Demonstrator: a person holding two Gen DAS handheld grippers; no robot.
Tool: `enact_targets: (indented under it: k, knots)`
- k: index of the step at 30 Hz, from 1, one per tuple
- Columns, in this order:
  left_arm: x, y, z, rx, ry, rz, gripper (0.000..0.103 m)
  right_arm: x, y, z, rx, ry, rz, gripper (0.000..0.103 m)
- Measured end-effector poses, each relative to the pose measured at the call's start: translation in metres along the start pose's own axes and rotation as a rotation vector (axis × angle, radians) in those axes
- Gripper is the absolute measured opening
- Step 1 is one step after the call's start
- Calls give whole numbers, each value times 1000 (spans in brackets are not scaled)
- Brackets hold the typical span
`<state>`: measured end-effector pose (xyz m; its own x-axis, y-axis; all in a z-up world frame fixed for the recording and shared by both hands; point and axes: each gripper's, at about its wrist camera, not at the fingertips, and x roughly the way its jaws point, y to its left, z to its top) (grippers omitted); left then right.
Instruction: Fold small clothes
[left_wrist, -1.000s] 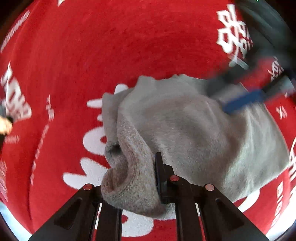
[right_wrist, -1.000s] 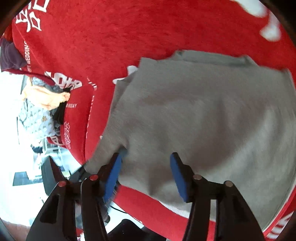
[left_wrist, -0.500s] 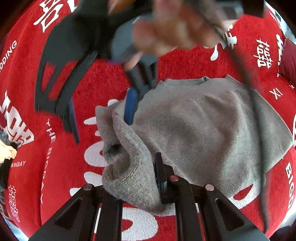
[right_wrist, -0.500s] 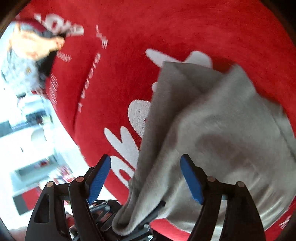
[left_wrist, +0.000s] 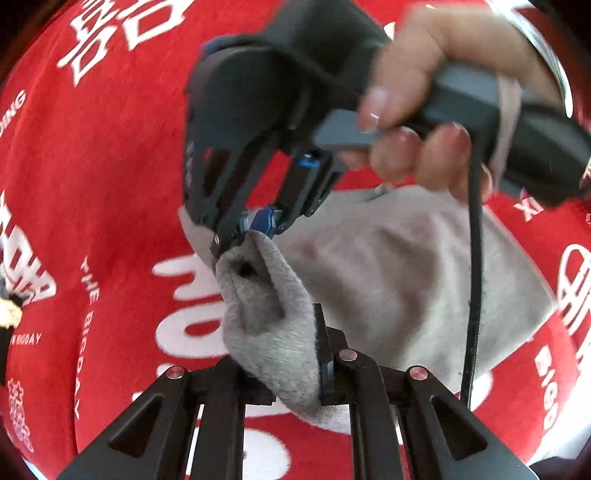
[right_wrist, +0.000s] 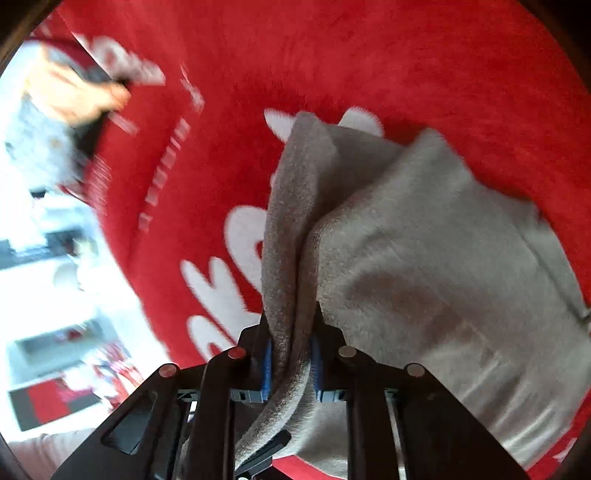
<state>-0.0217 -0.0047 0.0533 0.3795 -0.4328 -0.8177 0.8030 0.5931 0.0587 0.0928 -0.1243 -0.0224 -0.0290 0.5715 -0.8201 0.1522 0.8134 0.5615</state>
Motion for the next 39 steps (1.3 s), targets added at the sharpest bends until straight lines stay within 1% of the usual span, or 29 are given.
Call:
enact_targets:
  k: [1, 4, 6, 7, 9, 10, 12, 15, 16, 18, 19, 20, 21, 22, 26, 28, 31, 32, 33, 34, 35, 36, 37, 39]
  knots:
    - [-5, -7, 7, 10, -11, -15, 14, -17, -11, -11, 24, -54, 58, 18]
    - [-17, -26, 22, 27, -39, -51, 14, -50, -28, -31, 66, -159, 145, 18]
    - [-26, -45, 36, 60, -67, -76, 14, -76, -44, -51, 85, -237, 209, 18]
    - [-31, -55, 41, 79, -80, -86, 14, -94, -54, -67, 96, -293, 249, 18]
    - [-39, -79, 54, 121, -108, -117, 14, -119, -71, -85, 109, -355, 286, 18]
    - [-41, -91, 60, 139, -116, -133, 14, -136, -83, -102, 120, -401, 306, 18]
    - [-43, -119, 70, 182, -130, -172, 14, -156, -100, -125, 135, -450, 321, 18]
    - [-36, -158, 78, 249, -126, -226, 14, -182, -138, -170, 192, -533, 332, 18]
    - [-31, -173, 78, 268, -117, -247, 14, -181, -144, -180, 214, -548, 333, 18]
    - [-18, -198, 75, 310, -88, -275, 14, -181, -170, -205, 276, -581, 330, 18]
    - [-11, -209, 72, 331, -71, -285, 14, -177, -190, -222, 321, -596, 316, 18]
    - [-2, -218, 67, 352, -50, -293, 14, -172, -200, -228, 349, -598, 313, 18]
    - [7, -228, 61, 370, -26, -301, 14, -167, -216, -236, 384, -596, 310, 18]
    - [14, -235, 56, 385, -4, -307, 14, -154, -237, -249, 441, -589, 302, 18]
    - [40, -257, 37, 423, 75, -319, 14, -121, -285, -266, 550, -550, 285, 17]
    - [48, -261, 30, 424, 102, -320, 14, -107, -296, -270, 576, -542, 282, 18]
    - [47, -263, 28, 407, 118, -305, 16, -100, -298, -270, 585, -543, 278, 19]
    - [45, -262, 29, 400, 126, -300, 31, -100, -299, -270, 585, -541, 272, 19]
    - [43, -260, 30, 386, 137, -294, 53, -101, -298, -271, 585, -536, 267, 22]
    - [40, -255, 30, 367, 139, -284, 63, -103, -296, -270, 590, -519, 249, 28]
    - [33, -248, 32, 341, 132, -272, 73, -104, -290, -266, 594, -507, 235, 37]
    - [29, -243, 34, 324, 131, -271, 73, -107, -289, -268, 606, -487, 210, 42]
    - [24, -237, 35, 306, 139, -275, 73, -108, -287, -273, 612, -485, 208, 47]
    - [15, -217, 34, 253, 164, -266, 73, -111, -280, -285, 628, -491, 217, 47]
